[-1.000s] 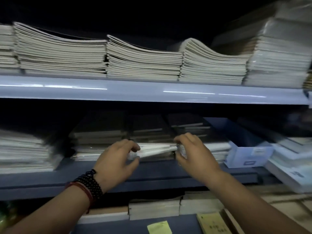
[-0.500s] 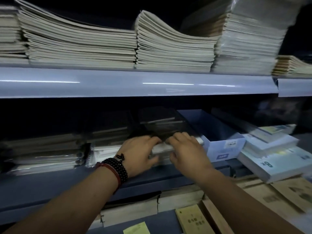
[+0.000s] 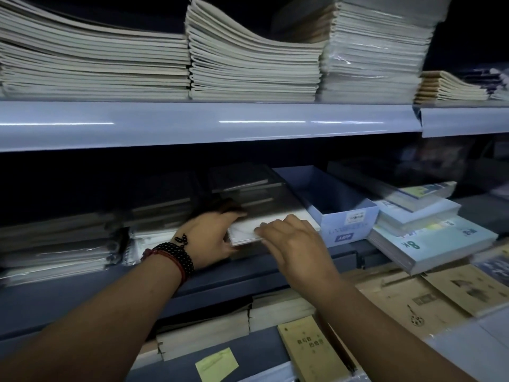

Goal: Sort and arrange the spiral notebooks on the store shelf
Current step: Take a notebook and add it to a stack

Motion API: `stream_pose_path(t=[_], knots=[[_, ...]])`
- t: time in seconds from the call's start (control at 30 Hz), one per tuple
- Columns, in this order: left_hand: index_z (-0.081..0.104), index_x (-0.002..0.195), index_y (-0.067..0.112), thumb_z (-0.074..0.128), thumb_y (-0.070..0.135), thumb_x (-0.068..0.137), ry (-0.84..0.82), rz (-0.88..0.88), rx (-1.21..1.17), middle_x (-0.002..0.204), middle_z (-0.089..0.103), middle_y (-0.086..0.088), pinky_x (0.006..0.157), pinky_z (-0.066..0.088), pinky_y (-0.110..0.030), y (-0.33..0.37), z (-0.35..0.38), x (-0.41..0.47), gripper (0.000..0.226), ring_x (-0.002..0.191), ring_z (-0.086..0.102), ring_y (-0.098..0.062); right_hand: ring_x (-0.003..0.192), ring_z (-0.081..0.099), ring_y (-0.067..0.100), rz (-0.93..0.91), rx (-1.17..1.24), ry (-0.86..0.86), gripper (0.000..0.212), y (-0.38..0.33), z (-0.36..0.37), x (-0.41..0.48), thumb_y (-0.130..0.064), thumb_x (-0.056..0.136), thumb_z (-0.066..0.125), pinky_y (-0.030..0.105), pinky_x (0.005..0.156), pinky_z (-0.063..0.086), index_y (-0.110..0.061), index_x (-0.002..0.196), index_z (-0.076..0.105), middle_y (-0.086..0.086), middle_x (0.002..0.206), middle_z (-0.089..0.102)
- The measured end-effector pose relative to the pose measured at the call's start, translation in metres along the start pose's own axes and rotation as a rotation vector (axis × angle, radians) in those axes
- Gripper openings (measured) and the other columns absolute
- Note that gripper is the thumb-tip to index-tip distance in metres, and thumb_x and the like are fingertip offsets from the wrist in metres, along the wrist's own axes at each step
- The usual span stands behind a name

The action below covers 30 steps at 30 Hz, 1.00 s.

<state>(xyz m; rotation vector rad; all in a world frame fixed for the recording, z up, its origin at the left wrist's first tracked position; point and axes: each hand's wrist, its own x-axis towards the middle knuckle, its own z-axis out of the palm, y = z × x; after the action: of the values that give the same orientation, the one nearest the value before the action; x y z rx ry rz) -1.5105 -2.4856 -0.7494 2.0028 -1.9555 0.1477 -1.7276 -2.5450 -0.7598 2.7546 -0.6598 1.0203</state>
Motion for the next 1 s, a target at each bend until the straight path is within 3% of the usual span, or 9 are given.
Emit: stream_pose_path(t=[0.13,0.2,0.27,0.33,0.37,0.43,0.6,0.9,1.0], knots=[[0.038,0.149,0.037,0.07,0.028,0.079,-0.003,0.014,0.052,0.142,0.056,0.005,0.102,0.05,-0.032,0.001,0.003,0.001,0.078,0.124,0.056,-0.016,0.104,0.056,0.012,0.08,0.148,0.064,0.019,-0.004,-0.007,-0.018,-0.024,0.094,0.065,0.032,0.091,0.047,-0.022,0.112,0.071,-0.012,0.111,0.068],[0.037,0.148,0.039,0.068,0.027,0.077,-0.005,0.011,0.058,0.144,0.053,0.006,0.1,0.051,-0.036,0.0,0.003,0.001,0.078,0.125,0.056,-0.018,0.099,0.056,0.01,0.419,0.349,0.272,0.01,-0.017,-0.015,-0.027,-0.03,0.092,0.069,0.027,0.088,0.044,-0.024,0.099,0.067,-0.01,0.103,0.064],[0.035,0.147,0.041,0.067,0.026,0.075,0.001,0.012,0.059,0.144,0.052,0.007,0.099,0.052,-0.037,0.0,0.004,0.0,0.079,0.125,0.055,-0.018,0.083,0.06,0.015,0.957,0.729,0.435,0.025,-0.029,-0.017,-0.027,-0.039,0.088,0.072,0.032,0.076,0.049,-0.019,0.092,0.059,-0.002,0.089,0.062],[0.037,0.147,0.039,0.067,0.026,0.076,0.019,0.026,0.063,0.143,0.052,0.006,0.099,0.052,-0.037,0.001,0.005,0.0,0.078,0.124,0.056,-0.019,0.077,0.067,0.021,1.351,1.221,0.338,0.038,-0.033,-0.014,-0.016,-0.045,0.086,0.074,0.04,0.071,0.058,-0.012,0.097,0.059,0.005,0.086,0.067],[0.039,0.148,0.037,0.068,0.027,0.079,0.028,0.033,0.066,0.142,0.054,0.005,0.099,0.052,-0.037,0.002,0.005,-0.001,0.076,0.123,0.057,-0.02,0.08,0.069,0.024,1.433,1.444,0.284,0.038,-0.033,-0.011,-0.009,-0.042,0.087,0.074,0.039,0.07,0.06,-0.011,0.103,0.06,0.009,0.093,0.07],[0.041,0.148,0.034,0.07,0.034,0.082,0.036,0.043,0.064,0.139,0.057,0.003,0.098,0.052,-0.036,0.004,0.004,-0.001,0.072,0.121,0.058,-0.021,0.091,0.071,0.029,1.443,1.688,0.283,0.033,-0.033,-0.005,0.005,-0.031,0.09,0.073,0.038,0.068,0.06,-0.012,0.114,0.061,0.013,0.107,0.072],[0.04,0.15,0.03,0.073,0.035,0.082,0.015,0.056,0.049,0.14,0.055,0.0,0.099,0.05,-0.034,0.004,0.001,-0.002,0.075,0.122,0.057,-0.022,0.096,0.072,0.032,1.38,1.668,0.362,0.015,-0.034,-0.004,0.007,-0.007,0.095,0.065,0.041,0.066,0.061,-0.012,0.109,0.062,0.013,0.108,0.073],[0.041,0.152,0.022,0.067,0.036,0.09,-0.006,0.047,0.009,0.135,0.063,-0.009,0.101,0.044,-0.03,0.009,-0.003,-0.003,0.069,0.122,0.059,-0.026,0.1,0.072,0.035,1.382,1.724,0.203,0.03,0.002,-0.05,-0.042,-0.012,0.093,0.065,0.047,0.08,0.06,-0.009,0.121,0.058,0.019,0.114,0.072],[0.04,0.152,0.023,0.067,0.037,0.091,-0.003,0.037,0.016,0.132,0.063,-0.011,0.101,0.045,-0.032,0.012,-0.002,-0.004,0.068,0.121,0.059,-0.028,0.102,0.071,0.033,1.378,1.618,0.174,0.04,0.026,-0.06,-0.031,-0.014,0.089,0.071,0.047,0.073,0.061,-0.008,0.126,0.057,0.017,0.117,0.071]])
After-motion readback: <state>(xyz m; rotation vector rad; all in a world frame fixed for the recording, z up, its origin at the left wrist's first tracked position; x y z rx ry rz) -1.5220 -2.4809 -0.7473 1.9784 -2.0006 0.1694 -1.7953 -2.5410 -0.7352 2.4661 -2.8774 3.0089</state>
